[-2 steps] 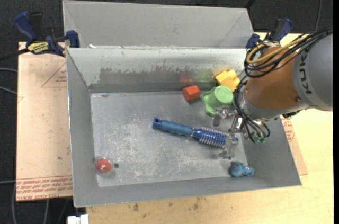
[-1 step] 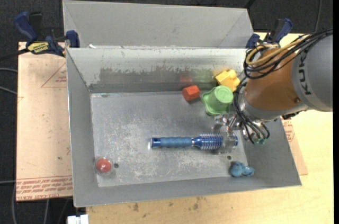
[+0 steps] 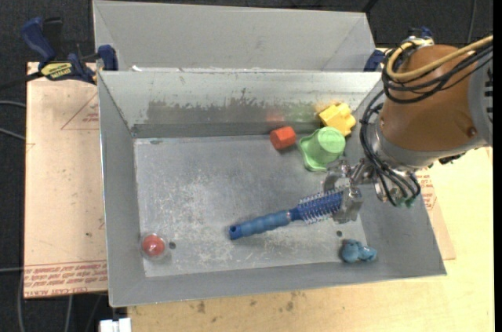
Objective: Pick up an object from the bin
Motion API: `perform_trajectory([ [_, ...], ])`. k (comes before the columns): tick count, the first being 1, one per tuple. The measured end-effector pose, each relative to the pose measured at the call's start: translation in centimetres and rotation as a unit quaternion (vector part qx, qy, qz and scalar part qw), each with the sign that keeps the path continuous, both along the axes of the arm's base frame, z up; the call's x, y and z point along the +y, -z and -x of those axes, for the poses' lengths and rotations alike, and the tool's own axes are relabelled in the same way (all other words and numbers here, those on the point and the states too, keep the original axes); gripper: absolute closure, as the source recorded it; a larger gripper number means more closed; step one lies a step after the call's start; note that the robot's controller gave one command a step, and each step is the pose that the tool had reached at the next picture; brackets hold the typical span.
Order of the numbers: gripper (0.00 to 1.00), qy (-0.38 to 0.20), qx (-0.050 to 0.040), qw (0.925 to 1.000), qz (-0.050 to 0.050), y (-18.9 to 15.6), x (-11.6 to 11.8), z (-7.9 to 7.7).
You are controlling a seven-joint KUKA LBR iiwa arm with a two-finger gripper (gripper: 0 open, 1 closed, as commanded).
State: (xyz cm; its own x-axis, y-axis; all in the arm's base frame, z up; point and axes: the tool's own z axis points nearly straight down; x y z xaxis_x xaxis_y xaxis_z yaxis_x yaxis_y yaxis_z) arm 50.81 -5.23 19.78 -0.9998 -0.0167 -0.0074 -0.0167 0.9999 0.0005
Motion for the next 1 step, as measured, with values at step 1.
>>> perform_trajectory([
  [1, 1.0, -0.254, -0.0003, 0.9672, 0.002, -8.27, 0.45, -4.08],
])
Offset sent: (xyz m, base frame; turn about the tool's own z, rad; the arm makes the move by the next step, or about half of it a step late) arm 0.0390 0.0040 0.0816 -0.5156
